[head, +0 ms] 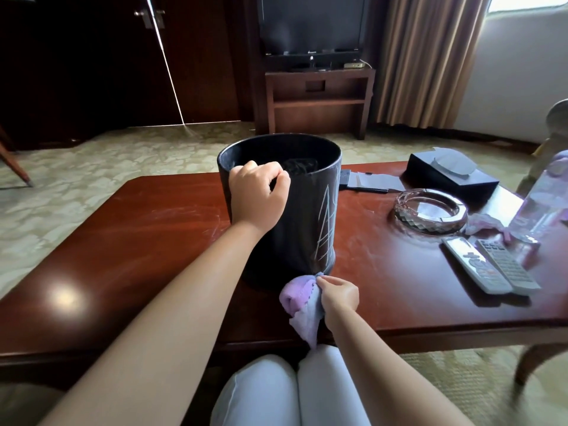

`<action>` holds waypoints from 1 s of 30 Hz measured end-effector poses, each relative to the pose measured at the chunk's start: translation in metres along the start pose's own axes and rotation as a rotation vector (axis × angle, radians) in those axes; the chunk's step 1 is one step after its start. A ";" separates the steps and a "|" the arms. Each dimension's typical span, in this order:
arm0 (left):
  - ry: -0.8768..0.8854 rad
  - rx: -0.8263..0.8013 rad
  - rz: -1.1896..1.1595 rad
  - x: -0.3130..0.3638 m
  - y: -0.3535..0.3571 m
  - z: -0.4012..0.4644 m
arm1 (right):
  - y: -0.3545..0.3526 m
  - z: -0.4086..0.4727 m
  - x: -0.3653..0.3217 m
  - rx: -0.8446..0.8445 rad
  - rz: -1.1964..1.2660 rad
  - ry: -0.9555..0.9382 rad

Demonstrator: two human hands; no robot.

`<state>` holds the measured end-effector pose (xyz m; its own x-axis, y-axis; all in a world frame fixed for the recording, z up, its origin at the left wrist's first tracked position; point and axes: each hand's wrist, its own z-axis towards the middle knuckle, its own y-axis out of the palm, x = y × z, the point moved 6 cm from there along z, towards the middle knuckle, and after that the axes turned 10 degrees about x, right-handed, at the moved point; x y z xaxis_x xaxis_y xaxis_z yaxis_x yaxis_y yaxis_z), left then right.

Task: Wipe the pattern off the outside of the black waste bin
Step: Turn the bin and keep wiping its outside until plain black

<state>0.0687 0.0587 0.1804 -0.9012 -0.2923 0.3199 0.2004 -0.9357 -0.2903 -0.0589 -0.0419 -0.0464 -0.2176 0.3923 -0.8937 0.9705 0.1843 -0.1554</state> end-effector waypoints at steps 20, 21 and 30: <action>-0.007 -0.005 -0.012 -0.003 0.003 0.000 | 0.000 0.011 -0.010 -0.033 -0.105 -0.268; -0.002 0.003 -0.007 -0.003 0.002 0.000 | 0.002 0.009 -0.011 -0.096 -0.124 -0.322; 0.006 0.014 0.001 -0.001 0.001 0.000 | 0.001 0.007 -0.011 -0.145 -0.067 -0.334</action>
<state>0.0700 0.0583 0.1793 -0.9035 -0.2920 0.3137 0.2068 -0.9382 -0.2776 -0.0543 -0.0523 -0.0394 -0.2112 0.0636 -0.9754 0.9251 0.3352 -0.1785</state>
